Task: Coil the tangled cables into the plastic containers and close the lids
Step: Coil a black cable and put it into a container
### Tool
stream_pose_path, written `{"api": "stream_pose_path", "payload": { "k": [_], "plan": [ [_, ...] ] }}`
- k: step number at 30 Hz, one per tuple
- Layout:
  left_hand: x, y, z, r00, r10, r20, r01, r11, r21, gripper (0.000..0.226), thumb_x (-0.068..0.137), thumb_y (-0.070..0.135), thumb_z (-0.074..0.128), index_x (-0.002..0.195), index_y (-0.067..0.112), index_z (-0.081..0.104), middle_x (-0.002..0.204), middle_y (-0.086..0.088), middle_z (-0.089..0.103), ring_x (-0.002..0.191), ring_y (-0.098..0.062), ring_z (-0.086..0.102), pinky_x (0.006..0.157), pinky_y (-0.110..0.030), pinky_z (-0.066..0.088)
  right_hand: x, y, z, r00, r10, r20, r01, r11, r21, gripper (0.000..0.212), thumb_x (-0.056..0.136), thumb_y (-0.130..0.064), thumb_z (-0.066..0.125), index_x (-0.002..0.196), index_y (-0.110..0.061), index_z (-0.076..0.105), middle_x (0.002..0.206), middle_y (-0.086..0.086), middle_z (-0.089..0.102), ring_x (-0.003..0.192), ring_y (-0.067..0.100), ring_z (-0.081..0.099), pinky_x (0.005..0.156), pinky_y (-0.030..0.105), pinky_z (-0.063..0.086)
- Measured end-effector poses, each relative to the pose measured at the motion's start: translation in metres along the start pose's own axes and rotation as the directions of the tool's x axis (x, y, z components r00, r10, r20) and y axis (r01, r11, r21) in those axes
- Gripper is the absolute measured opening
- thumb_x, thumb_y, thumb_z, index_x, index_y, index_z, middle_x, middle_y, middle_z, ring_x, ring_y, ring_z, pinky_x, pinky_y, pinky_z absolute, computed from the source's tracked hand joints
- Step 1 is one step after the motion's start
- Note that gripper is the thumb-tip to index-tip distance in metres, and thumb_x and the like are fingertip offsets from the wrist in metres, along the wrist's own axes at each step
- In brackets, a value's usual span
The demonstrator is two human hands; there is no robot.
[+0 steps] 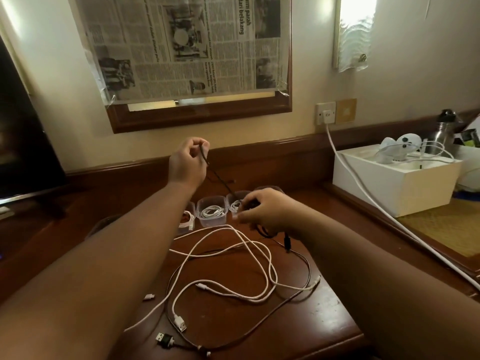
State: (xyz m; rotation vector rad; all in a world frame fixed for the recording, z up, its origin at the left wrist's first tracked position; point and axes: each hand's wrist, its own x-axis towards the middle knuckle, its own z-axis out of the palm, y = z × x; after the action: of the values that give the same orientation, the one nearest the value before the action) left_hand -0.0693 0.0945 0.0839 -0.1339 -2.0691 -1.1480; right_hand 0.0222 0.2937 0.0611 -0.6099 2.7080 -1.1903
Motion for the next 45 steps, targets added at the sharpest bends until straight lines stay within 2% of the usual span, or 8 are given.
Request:
{"api": "stream_pose_path", "payload": {
  "k": [7,11,17,23,29,33,37,45],
  "plan": [
    [0.004,-0.029,-0.023,0.986,-0.158,-0.048,0.161,0.983,0.09,0.008,0.089,0.045,0.059,0.089,0.039,0.064,0.091,0.003,0.069,0.082,-0.022,0.07,0.076,-0.042,0.061,-0.019,-0.014,-0.008,0.672,-0.334,-0.662,0.566,0.807,0.168,0.023,0.095,-0.016,0.062,0.073,-0.011,0.056,0.06,-0.001,0.049,0.054,0.007,0.048,0.053,0.017,0.043],
    [-0.01,-0.045,-0.04,0.976,-0.218,0.013,0.199,0.913,0.356,0.034,0.095,0.053,0.048,0.112,0.029,0.066,0.101,-0.005,0.071,0.096,-0.028,0.065,0.087,-0.04,0.054,-0.033,-0.027,-0.019,0.611,-0.189,-0.769,0.657,0.663,0.359,0.016,0.097,-0.012,0.058,0.081,-0.01,0.058,0.061,-0.001,0.051,0.05,0.007,0.049,0.046,0.019,0.043],
    [-0.025,-0.053,-0.072,0.934,-0.358,-0.002,0.311,0.808,0.5,0.047,0.102,0.047,0.037,0.102,0.012,0.069,0.108,-0.015,0.068,0.1,-0.034,0.061,0.085,-0.039,0.047,-0.048,-0.035,-0.016,0.779,-0.015,-0.627,0.507,0.603,0.616,0.02,0.097,-0.022,0.059,0.08,-0.013,0.059,0.062,-0.002,0.05,0.051,0.009,0.047,0.047,0.021,0.044],
    [-0.038,-0.004,-0.08,0.811,-0.582,0.058,0.585,0.804,-0.11,0.038,0.106,0.04,0.029,0.104,0.011,0.053,0.069,-0.004,0.046,0.054,-0.02,0.044,0.059,-0.03,0.039,-0.059,-0.037,0.003,1.0,-0.006,-0.023,0.011,0.971,0.239,0.023,0.091,-0.042,0.065,0.091,-0.019,0.062,0.086,0.002,0.06,0.077,0.013,0.057,0.067,0.025,0.046],
    [-0.068,0.058,-0.095,0.672,-0.528,0.52,0.74,0.49,-0.46,0.031,0.107,0.03,0.034,0.083,0.017,0.049,0.048,0.007,0.026,0.034,-0.006,0.02,0.034,-0.015,0.015,-0.086,-0.037,0.018,0.769,0.107,0.631,0.083,0.961,-0.264,0.044,0.093,-0.053,0.054,0.117,-0.018,0.066,0.1,-0.013,0.067,0.104,0.013,0.065,0.096,0.034,0.051],
    [-0.09,0.085,-0.108,0.612,-0.44,0.657,0.79,0.321,-0.522,0.029,0.106,0.026,0.035,0.084,0.013,0.051,0.051,0.008,0.026,0.036,-0.004,0.022,0.035,-0.017,0.017,-0.093,-0.034,0.024,0.864,0.075,0.498,0.127,0.924,-0.36,0.033,0.094,-0.054,0.053,0.099,-0.024,0.066,0.098,-0.006,0.071,0.093,0.01,0.067,0.087,0.032,0.054],
    [-0.11,0.095,-0.114,0.58,-0.41,0.703,0.802,0.14,-0.58,0.027,0.105,0.021,0.035,0.085,0.009,0.049,0.051,0.007,0.028,0.034,-0.005,0.024,0.032,-0.016,0.02,-0.106,-0.044,0.028,0.983,-0.155,0.097,0.147,0.986,0.079,0.032,0.09,-0.048,0.064,0.091,-0.016,0.062,0.078,0.0,0.066,0.067,0.01,0.063,0.065,0.025,0.053],
    [-0.127,0.108,-0.113,0.625,-0.449,0.639,0.704,-0.03,-0.71,0.03,0.104,0.017,0.036,0.076,0.01,0.043,0.053,0.004,0.03,0.036,-0.007,0.031,0.035,-0.016,0.029,-0.114,-0.064,0.074,0.956,-0.216,0.2,0.218,0.976,0.008,0.026,0.101,-0.035,0.051,0.113,-0.015,0.062,0.105,0.005,0.068,0.095,0.021,0.066,0.08,0.031,0.054]
  ]
}}
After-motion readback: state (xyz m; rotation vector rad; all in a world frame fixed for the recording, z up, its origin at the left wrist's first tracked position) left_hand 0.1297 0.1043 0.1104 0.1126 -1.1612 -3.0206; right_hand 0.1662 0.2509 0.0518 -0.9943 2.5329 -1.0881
